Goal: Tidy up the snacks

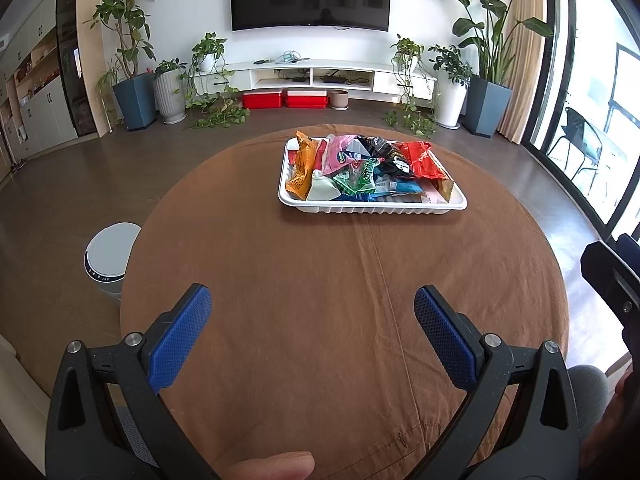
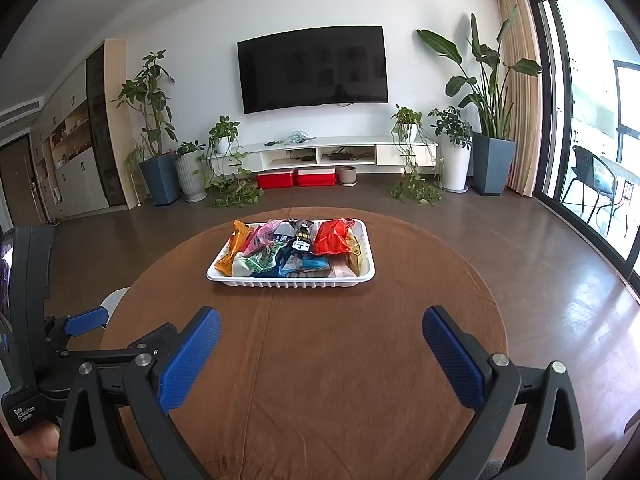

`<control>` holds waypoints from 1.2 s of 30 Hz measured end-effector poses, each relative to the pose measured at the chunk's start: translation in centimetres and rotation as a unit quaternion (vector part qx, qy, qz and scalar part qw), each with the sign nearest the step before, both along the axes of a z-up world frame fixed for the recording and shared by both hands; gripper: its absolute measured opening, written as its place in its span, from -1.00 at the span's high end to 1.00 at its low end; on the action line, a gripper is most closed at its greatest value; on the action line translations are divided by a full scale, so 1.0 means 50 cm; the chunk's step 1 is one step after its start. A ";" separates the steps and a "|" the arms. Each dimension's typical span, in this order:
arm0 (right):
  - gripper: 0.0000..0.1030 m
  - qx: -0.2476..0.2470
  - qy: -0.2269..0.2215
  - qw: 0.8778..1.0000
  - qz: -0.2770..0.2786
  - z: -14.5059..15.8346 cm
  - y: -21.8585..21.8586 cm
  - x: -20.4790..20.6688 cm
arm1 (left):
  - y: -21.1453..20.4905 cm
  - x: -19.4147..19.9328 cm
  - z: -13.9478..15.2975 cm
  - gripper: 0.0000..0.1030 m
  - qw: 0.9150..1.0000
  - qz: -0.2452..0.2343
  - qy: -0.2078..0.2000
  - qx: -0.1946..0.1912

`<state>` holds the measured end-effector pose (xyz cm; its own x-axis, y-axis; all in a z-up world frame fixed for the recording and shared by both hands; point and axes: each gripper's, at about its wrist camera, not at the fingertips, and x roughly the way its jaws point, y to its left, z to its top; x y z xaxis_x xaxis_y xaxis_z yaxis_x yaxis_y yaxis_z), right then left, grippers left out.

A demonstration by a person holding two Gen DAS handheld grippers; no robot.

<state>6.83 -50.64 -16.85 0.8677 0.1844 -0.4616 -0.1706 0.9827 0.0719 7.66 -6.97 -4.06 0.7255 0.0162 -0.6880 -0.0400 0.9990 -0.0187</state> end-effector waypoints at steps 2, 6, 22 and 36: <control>-1.00 0.000 0.000 1.000 0.000 -0.002 -0.001 -0.002 | 0.000 0.000 0.000 -0.99 1.000 0.000 -0.001 0.001; -1.00 0.000 0.001 1.000 0.001 -0.003 -0.001 -0.003 | 0.000 0.000 0.000 -0.99 1.000 0.000 0.000 0.000; -1.00 -0.001 0.007 1.000 0.002 -0.017 -0.007 -0.026 | 0.001 -0.003 -0.006 -0.99 1.000 -0.001 0.002 0.001; -1.00 0.005 0.020 1.000 0.005 -0.039 -0.026 -0.050 | 0.003 -0.012 -0.018 -0.99 1.000 -0.006 -0.009 -0.008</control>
